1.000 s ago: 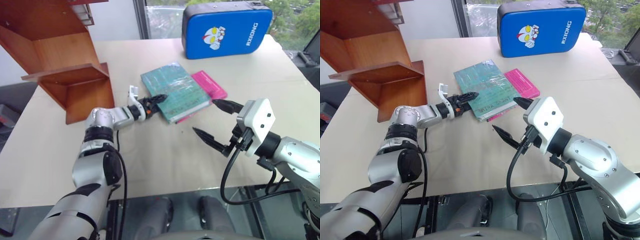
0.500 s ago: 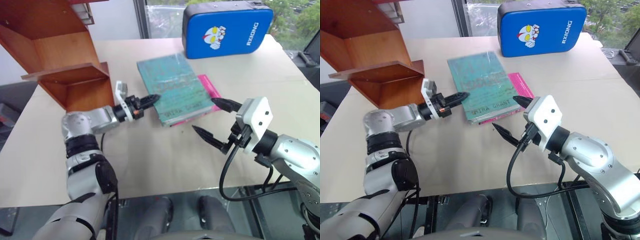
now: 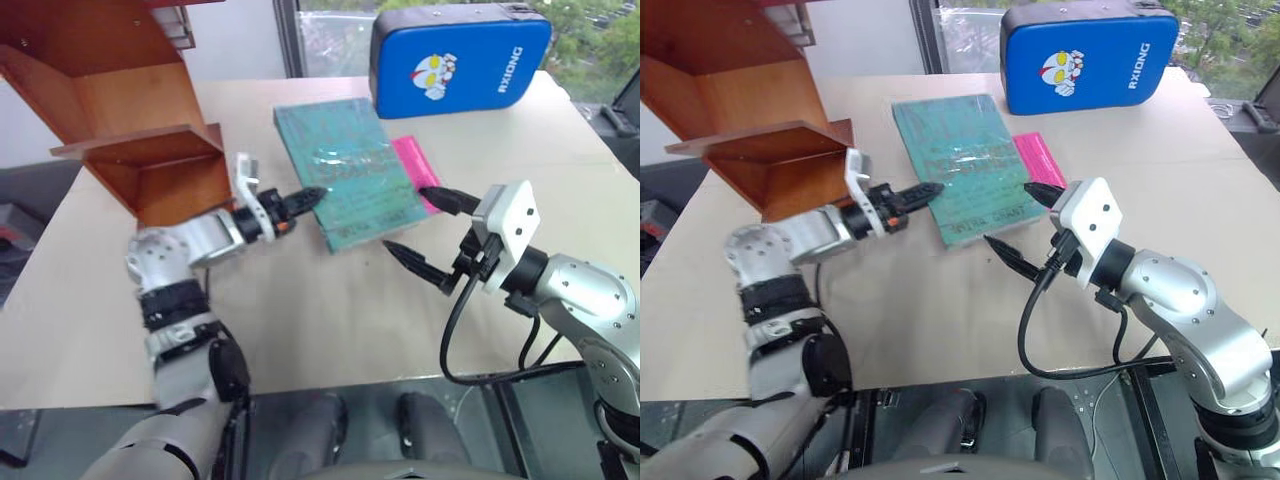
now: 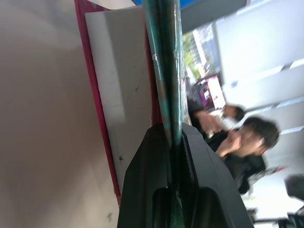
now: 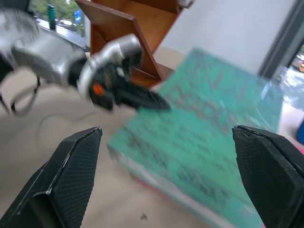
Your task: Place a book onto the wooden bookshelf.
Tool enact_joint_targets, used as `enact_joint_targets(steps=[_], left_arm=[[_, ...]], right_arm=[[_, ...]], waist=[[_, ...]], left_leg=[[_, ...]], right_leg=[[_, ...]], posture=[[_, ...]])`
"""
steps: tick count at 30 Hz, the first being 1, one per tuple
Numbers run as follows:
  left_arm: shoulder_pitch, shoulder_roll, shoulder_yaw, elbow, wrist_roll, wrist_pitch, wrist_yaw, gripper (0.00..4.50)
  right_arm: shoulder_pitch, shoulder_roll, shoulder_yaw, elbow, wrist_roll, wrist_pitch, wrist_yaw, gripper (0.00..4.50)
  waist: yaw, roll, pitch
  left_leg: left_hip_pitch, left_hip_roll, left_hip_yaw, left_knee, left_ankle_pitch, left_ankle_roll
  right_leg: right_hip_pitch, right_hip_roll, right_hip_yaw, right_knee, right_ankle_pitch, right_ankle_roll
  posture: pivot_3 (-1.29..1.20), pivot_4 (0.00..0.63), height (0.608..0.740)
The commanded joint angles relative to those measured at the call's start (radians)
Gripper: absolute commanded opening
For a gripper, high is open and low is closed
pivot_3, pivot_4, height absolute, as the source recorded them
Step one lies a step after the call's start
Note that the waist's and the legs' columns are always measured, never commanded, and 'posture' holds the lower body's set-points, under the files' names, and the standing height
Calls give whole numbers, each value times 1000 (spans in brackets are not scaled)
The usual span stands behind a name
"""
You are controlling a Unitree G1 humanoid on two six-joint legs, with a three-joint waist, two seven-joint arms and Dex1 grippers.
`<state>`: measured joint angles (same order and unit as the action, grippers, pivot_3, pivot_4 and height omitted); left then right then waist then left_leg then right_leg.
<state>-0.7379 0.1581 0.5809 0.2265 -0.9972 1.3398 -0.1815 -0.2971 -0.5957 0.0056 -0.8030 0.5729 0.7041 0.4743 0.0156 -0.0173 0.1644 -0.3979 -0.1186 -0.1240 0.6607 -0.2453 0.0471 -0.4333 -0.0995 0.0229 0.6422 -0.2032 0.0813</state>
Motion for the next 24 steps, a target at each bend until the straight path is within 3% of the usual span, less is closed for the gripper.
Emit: enact_joint_targets(steps=[1, 6, 8, 9, 15, 24], left_arm=[[34, -65, -7, -50, 14, -62, 82, 26], [126, -130, 6, -123, -46, -14, 168, 26], [159, -137, -7, -139, -56, -13, 177, 817], [174, -137, -14, -140, -60, -14, 174, 1010], [205, -138, -25, -114, -88, -39, 146, 3838], [198, -118, -94, -30, -63, -160, -49, 3838]], right_arm=[[17, -18, -38, -57, 12, 0, -6, 4500], [44, -33, -73, -97, 34, 33, -34, 4500], [54, -37, -79, -107, 41, 43, -40, 4500], [59, -39, -79, -113, 44, 48, -43, 4500], [51, -51, -101, -135, 91, 97, -65, 4500], [65, -85, -132, -171, 137, 144, -99, 4500]], waist=[[1, -1, 0], [1, -1, -1], [1, -1, -1], [0, -1, -1], [1, -1, -1], [1, 0, -2]], left_leg=[[0, 0, 0, 0, 0, 0], [0, 0, -1, 1, 0, 0], [0, 0, -1, 1, 0, 0], [0, 0, 0, 1, 0, 0], [1, 0, 0, 2, 0, 0], [1, 0, 0, 2, 0, 1]], right_leg=[[0, 0, 0, 0, 0, 0], [1, 0, -1, 0, 0, 0], [1, 0, -1, 0, 0, 0], [1, 0, -1, 0, 0, 0], [2, 0, -1, 1, 0, 0], [2, 0, -1, 0, 0, 0]], posture=[[0, 150, 736], [0, 150, 736], [0, 150, 736], [0, 150, 736], [0, 150, 736], [0, 150, 736]])
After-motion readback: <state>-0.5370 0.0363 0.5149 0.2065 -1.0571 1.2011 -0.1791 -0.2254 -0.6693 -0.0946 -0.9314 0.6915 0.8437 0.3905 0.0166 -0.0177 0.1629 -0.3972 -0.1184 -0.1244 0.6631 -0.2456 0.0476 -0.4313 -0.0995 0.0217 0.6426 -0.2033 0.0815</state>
